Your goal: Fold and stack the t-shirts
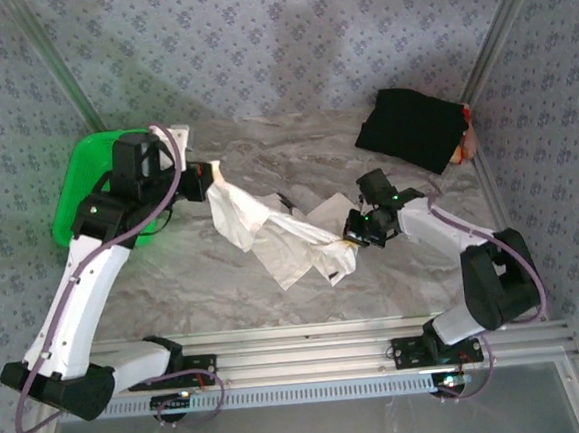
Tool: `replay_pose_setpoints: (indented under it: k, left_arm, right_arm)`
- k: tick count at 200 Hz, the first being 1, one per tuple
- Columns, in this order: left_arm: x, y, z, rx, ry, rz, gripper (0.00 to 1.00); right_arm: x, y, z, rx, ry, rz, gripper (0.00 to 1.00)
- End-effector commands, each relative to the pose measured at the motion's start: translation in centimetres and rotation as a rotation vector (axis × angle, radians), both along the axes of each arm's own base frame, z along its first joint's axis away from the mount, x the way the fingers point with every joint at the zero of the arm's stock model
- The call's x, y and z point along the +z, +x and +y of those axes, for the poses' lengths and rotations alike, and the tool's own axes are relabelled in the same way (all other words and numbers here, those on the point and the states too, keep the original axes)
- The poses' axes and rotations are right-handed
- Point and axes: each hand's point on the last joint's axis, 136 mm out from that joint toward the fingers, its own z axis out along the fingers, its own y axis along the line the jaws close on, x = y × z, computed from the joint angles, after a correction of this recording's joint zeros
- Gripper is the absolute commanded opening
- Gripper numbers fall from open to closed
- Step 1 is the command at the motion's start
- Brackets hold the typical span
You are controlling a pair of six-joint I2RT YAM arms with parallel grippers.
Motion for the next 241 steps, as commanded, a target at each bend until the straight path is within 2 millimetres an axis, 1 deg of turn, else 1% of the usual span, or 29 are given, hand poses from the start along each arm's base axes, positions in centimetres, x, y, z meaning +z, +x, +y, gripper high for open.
replay_pose_setpoints:
  k: [1,20,23,26,33,41,44,53,67,79,90,103,119,120,125,129,132,138,141,156,158,175,184,187,200,205,211,226,241]
  left_arm:
    - [4.6,1.3,1.8,0.061,-0.021,-0.108,0.00]
    - [8.4,2.7,3.0,0.100,-0.050,-0.188,0.00]
    - [9.1,2.9,3.2,0.105,-0.055,-0.201,0.00]
    - [9.7,3.2,3.3,0.109,-0.058,-0.213,0.00]
    - [11.2,3.7,3.7,0.119,-0.063,-0.244,0.00]
    - [12.6,4.3,4.1,0.132,-0.063,-0.272,0.00]
    - [13.8,4.3,4.4,0.138,-0.067,-0.299,0.00]
    - [15.6,4.9,5.1,0.157,-0.068,-0.339,0.00]
    - [18.1,5.7,6.2,0.182,-0.075,-0.388,0.00]
    - [19.6,6.1,6.9,0.195,-0.075,-0.418,0.00]
    - [19.9,6.4,7.1,0.196,-0.065,-0.423,0.00]
    - [19.1,6.7,7.1,0.189,-0.048,-0.397,0.00]
    - [16.4,7.0,6.5,0.158,-0.056,-0.326,0.00]
    - [16.2,7.0,6.4,0.156,-0.057,-0.320,0.00]
    - [15.4,6.9,6.2,0.147,-0.066,-0.301,0.00]
    - [14.2,6.9,6.0,0.142,-0.069,-0.274,0.00]
    - [13.4,7.0,6.0,0.141,-0.072,-0.257,0.00]
    - [11.9,6.9,5.8,0.140,-0.086,-0.224,0.00]
    - [11.3,6.8,5.7,0.136,-0.093,-0.215,0.00]
    - [6.2,6.5,5.3,0.136,-0.091,-0.104,0.00]
    - [5.7,6.3,5.3,0.135,-0.088,-0.091,0.00]
    - [0.7,5.0,5.4,0.153,-0.029,0.004,0.00]
    - [-1.4,4.2,5.4,0.151,-0.021,0.041,0.00]
    - [-1.9,3.8,5.3,0.145,-0.020,0.050,0.00]
    - [-4.5,2.4,5.1,0.136,-0.006,0.094,0.00]
    - [-5.5,1.9,5.1,0.134,-0.002,0.112,0.00]
    - [-6.5,1.2,5.1,0.132,0.001,0.133,0.00]
    - [-8.5,-0.2,5.2,0.137,0.000,0.174,0.00]
    - [-9.6,-1.3,5.4,0.141,-0.001,0.188,0.00]
  right_arm:
    - [6.6,1.7,-1.2,-0.024,0.013,-0.150,0.00]
    - [12.7,3.8,-2.5,-0.062,0.053,-0.290,0.00]
    - [13.1,4.0,-2.9,-0.070,0.055,-0.301,0.00]
    - [15.0,4.6,-3.1,-0.077,0.067,-0.348,0.00]
    - [17.6,5.4,-3.8,-0.098,0.083,-0.412,0.00]
    - [20.2,6.1,-4.7,-0.114,0.090,-0.476,0.00]
    - [21.3,6.3,-5.0,-0.119,0.094,-0.503,0.00]
    - [23.9,6.9,-6.2,-0.143,0.096,-0.562,0.00]
    - [27.0,7.4,-7.9,-0.141,0.063,-0.651,0.00]
    - [27.8,7.2,-9.3,-0.157,0.026,-0.676,0.00]
    - [26.9,6.4,-10.4,-0.183,0.017,-0.645,0.00]
    - [24.4,4.9,-11.0,-0.208,0.011,-0.586,0.00]
    - [19.4,2.5,-11.7,-0.281,0.000,-0.489,0.00]
    - [18.4,2.2,-11.7,-0.283,-0.004,-0.468,0.00]
    - [16.0,1.3,-11.8,-0.310,-0.003,-0.417,0.00]
    - [14.9,0.7,-11.9,-0.320,-0.001,-0.401,0.00]
    - [13.0,0.0,-11.8,-0.327,-0.002,-0.363,0.00]
    - [10.8,-1.1,-11.8,-0.343,-0.002,-0.322,0.00]
    - [9.1,-1.9,-11.8,-0.353,-0.007,-0.287,0.00]
    - [3.4,-4.1,-11.1,-0.410,0.050,-0.192,0.00]
    - [3.6,-3.8,-10.9,-0.412,0.067,-0.206,0.00]
    - [-0.6,-5.8,-10.7,-0.431,0.039,-0.142,0.00]
    - [-1.6,-6.4,-10.3,-0.414,0.039,-0.119,0.00]
    - [-1.8,-6.5,-10.2,-0.405,0.040,-0.111,0.02]
    - [-2.0,-7.2,-10.3,-0.375,0.010,-0.082,0.25]
    - [-1.9,-7.6,-10.4,-0.367,-0.003,-0.058,0.38]
    - [-1.7,-7.9,-10.2,-0.346,-0.005,-0.046,0.45]
    - [-0.1,-6.8,-10.7,-0.336,-0.014,-0.080,0.51]
    - [2.2,-4.5,-10.7,-0.307,0.002,-0.134,0.55]
